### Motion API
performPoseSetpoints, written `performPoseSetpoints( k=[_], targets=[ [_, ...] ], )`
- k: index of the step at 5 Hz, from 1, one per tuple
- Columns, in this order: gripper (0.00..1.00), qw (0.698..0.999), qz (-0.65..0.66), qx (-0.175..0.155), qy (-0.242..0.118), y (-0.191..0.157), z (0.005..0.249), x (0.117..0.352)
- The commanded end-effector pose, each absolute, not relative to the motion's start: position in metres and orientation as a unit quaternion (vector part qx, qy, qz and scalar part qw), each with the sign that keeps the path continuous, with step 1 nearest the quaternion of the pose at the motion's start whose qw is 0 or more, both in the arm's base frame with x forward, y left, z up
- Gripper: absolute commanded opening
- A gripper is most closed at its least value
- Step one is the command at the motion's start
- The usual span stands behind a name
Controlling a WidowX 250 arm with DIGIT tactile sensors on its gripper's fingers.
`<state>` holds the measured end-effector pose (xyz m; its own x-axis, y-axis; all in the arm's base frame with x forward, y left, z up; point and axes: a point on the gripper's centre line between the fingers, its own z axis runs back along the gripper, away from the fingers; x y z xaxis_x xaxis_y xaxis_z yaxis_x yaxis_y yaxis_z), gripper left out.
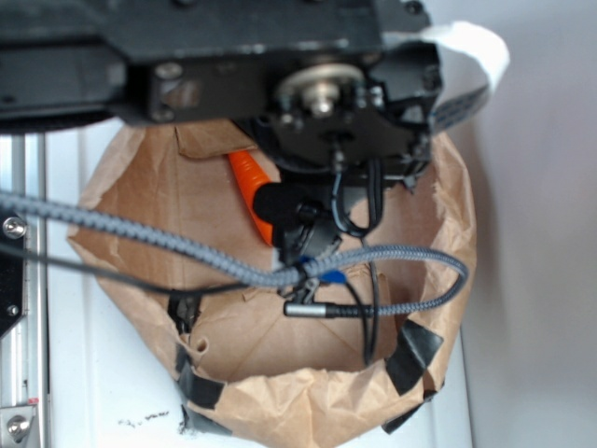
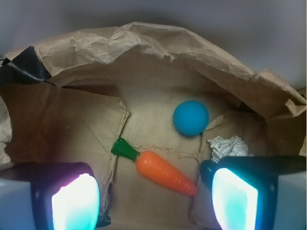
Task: Grab the blue ball.
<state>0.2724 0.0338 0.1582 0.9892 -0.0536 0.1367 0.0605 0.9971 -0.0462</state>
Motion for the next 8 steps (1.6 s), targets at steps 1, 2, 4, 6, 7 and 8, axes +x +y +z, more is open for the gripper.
performPoseSetpoints(
  k=[1,2,4,6,7,8],
  targets=[
    [1.0,0.993,-0.031,-0.018,-0.112,0.035,0.184,0.282],
    [1.0,0.99,-0.038,-0.02,-0.135,0.043,0.162,0.271],
    [1.0,0.992,-0.058,-0.012,-0.113,0.053,0.115,0.287],
    [1.0,0.996,-0.018,0.029,-0.079,0.06,0.069,0.34],
    [1.0,0.995,-0.003,0.045,-0.084,0.068,0.06,0.356],
    [1.0,0.995,0.009,0.058,-0.083,0.076,0.054,0.36]
  ],
)
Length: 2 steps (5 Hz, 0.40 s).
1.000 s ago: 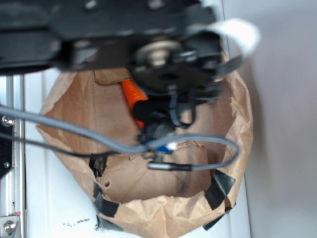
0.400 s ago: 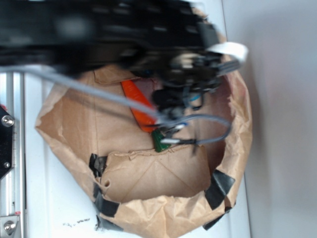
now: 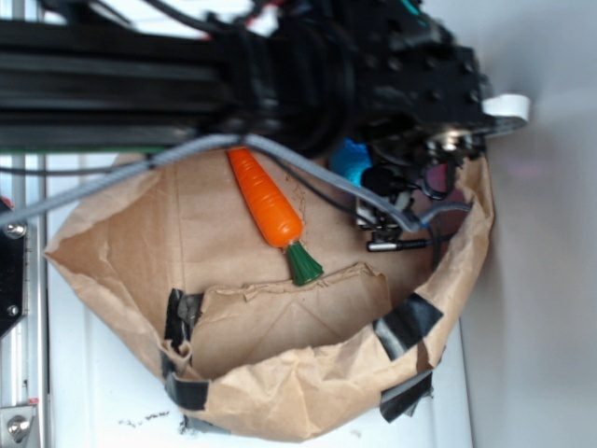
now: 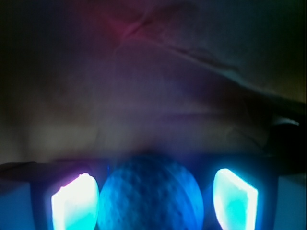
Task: Grab the blue ball.
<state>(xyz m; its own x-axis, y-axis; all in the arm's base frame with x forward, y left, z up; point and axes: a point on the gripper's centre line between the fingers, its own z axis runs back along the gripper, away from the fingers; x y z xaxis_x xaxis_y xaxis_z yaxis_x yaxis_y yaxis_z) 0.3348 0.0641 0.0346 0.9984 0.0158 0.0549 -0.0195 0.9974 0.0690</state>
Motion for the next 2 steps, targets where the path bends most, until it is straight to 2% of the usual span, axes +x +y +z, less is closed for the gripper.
performPoseSetpoints(
  k=[1,2],
  targets=[
    [0.0,0.993,0.021,0.055,-0.099,0.0765,0.0576,0.3523],
    [0.0,0.992,0.027,0.055,-0.111,0.0766,0.0633,0.3481]
  ],
)
